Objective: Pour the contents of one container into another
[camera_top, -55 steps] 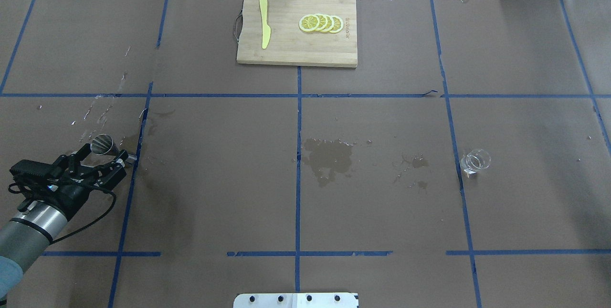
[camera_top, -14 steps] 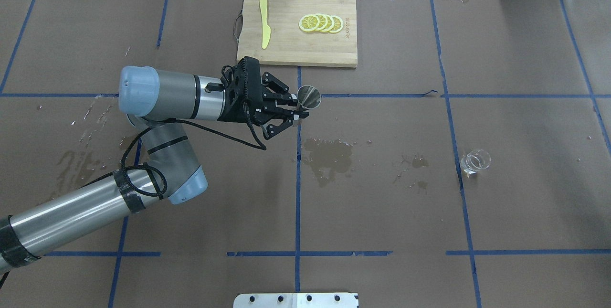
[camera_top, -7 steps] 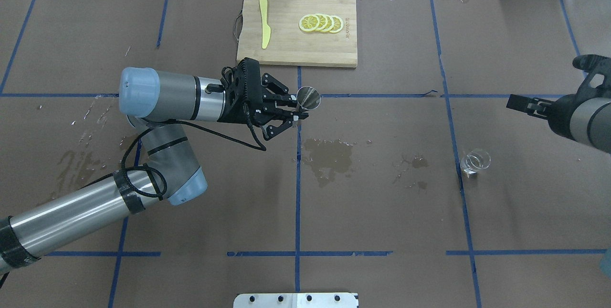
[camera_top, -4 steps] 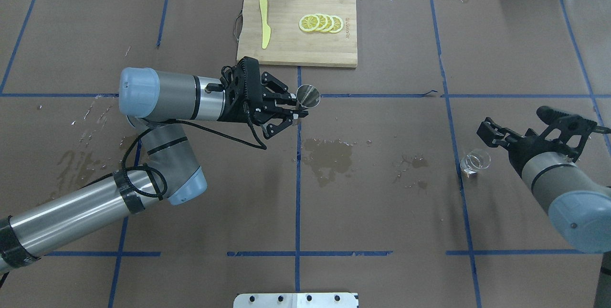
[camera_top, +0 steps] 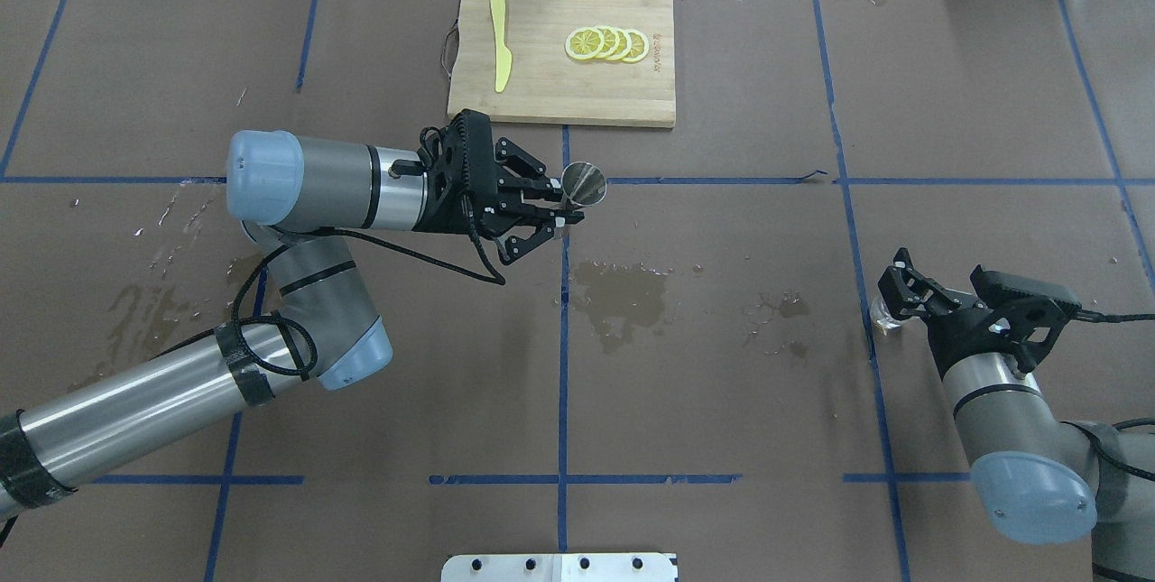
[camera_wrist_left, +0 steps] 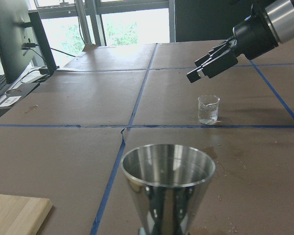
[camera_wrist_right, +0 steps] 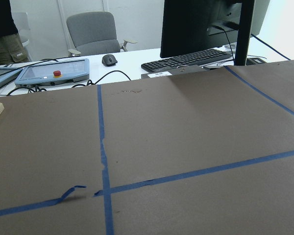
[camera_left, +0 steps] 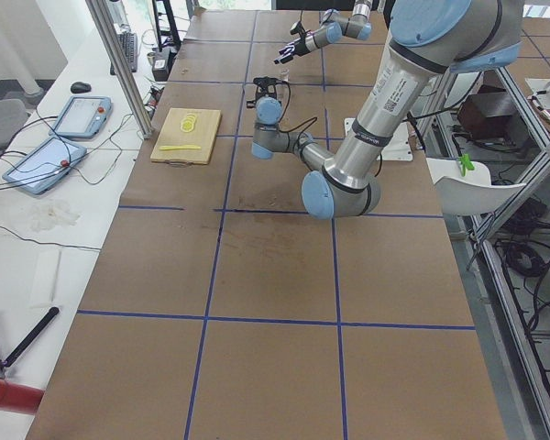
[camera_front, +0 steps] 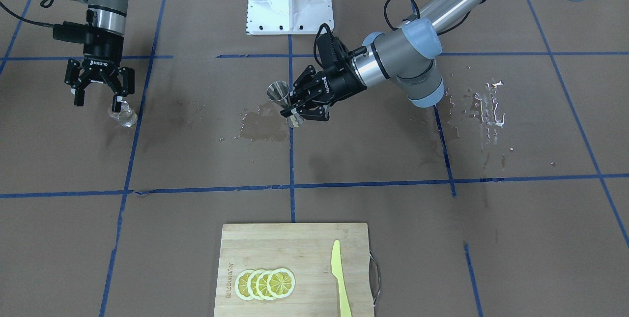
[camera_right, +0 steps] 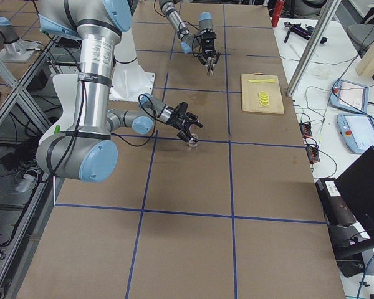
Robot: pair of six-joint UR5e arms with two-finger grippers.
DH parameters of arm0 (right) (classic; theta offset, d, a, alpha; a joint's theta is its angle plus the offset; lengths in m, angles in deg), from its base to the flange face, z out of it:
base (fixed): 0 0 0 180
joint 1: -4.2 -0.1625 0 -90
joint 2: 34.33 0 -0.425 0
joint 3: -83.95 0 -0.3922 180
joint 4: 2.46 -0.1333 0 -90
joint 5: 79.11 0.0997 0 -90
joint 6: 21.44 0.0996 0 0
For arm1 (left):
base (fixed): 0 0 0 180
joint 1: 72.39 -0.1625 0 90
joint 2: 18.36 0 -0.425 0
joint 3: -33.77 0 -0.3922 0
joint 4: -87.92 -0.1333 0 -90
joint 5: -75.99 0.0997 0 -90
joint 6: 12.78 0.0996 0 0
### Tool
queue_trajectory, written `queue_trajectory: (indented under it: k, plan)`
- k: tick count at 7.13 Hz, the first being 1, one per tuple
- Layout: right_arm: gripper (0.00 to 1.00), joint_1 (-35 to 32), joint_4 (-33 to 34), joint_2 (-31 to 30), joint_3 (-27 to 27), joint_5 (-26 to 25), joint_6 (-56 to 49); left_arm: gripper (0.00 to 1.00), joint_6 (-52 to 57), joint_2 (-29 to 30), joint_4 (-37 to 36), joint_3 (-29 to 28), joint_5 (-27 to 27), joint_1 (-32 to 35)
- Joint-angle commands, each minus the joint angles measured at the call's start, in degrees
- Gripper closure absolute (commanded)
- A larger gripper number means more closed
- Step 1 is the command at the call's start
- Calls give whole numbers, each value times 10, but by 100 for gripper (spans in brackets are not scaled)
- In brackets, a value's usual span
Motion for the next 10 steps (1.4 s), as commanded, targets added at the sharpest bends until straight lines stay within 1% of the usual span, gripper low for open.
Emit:
queue_trajectory:
  k: [1,2,3,5,8,10]
  plan:
    - [0,22,4,1,-22,-34,3,100,0,0,0,1,0,-1]
    - [0,29,5,23,-55,-54,3,100,0,-1,0,1,0,-1]
    - [0,29,5,48,-81,-63,3,100,0,-2,1,1,0,-1]
    - [0,33,6,49,-101,-75,3,100,0,-2,1,2,0,-1]
    - [0,45,6,49,-114,-77,3,100,0,-3,1,2,0,-1]
    - [0,53,7,49,-128,-92,3,100,0,-3,1,2,0,-1]
